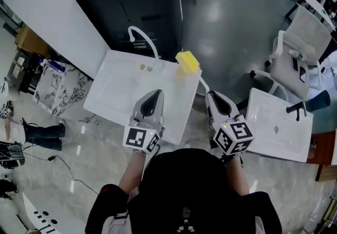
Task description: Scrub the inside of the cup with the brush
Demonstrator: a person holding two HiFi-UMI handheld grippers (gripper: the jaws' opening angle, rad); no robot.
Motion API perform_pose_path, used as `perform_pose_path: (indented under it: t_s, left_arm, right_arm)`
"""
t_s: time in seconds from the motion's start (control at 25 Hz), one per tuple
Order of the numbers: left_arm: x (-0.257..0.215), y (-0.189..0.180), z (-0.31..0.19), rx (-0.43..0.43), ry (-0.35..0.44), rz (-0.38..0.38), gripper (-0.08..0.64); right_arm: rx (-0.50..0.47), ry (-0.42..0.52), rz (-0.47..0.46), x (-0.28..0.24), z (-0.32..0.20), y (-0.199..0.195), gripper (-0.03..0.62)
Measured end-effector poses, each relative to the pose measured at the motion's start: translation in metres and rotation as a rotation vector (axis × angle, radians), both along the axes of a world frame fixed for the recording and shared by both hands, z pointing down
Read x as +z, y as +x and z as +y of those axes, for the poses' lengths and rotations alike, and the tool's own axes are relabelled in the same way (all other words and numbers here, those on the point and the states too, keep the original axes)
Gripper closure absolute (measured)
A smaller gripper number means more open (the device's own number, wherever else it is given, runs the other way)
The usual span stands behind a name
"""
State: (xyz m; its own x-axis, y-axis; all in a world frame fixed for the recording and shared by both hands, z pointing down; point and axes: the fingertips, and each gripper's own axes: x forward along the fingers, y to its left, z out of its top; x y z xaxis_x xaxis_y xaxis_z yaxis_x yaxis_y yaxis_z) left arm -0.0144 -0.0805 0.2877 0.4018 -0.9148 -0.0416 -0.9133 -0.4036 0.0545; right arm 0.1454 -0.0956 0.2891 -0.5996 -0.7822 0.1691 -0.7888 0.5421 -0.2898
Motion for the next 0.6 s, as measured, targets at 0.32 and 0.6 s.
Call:
perform_pose_path:
  t_s: [0.32, 0.6]
  left_arm:
    - [-0.03, 0.01, 0.028, -0.025, 0.078, 0.001, 0.558]
    - [-0.035, 0.026, 0.04, 0.0, 0.057, -0.014, 0.558]
  right_arm:
    - [-0.036, 0.079, -0.003, -0.028, 0.014, 0.001, 0.558]
    - [-0.062, 0.108, -0.024, -0.043, 0.033, 0.002, 0.558]
